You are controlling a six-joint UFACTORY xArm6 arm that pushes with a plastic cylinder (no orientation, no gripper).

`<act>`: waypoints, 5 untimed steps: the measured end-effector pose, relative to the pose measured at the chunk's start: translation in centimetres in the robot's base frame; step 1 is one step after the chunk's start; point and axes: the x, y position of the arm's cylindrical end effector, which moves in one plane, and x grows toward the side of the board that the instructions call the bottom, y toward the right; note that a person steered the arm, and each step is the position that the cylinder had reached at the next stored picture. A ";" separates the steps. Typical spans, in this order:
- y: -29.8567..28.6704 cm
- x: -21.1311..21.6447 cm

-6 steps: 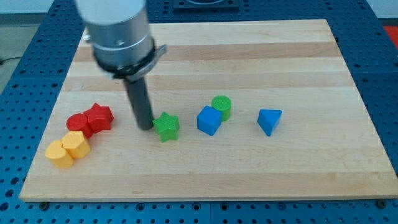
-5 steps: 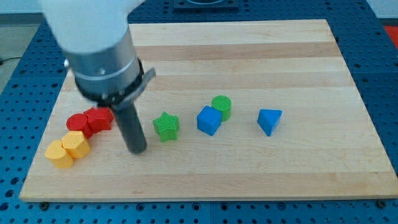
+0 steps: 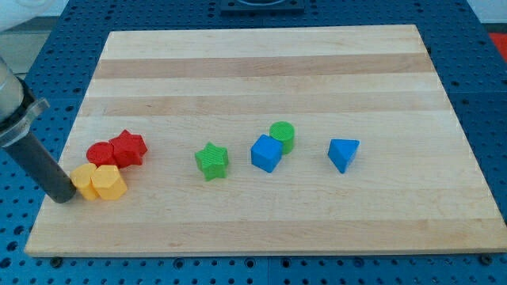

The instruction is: Place both the yellow blocks to the bottom side of the red circle

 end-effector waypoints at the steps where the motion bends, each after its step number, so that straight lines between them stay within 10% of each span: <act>1: 0.0 0.2; 5: 4.3 2.2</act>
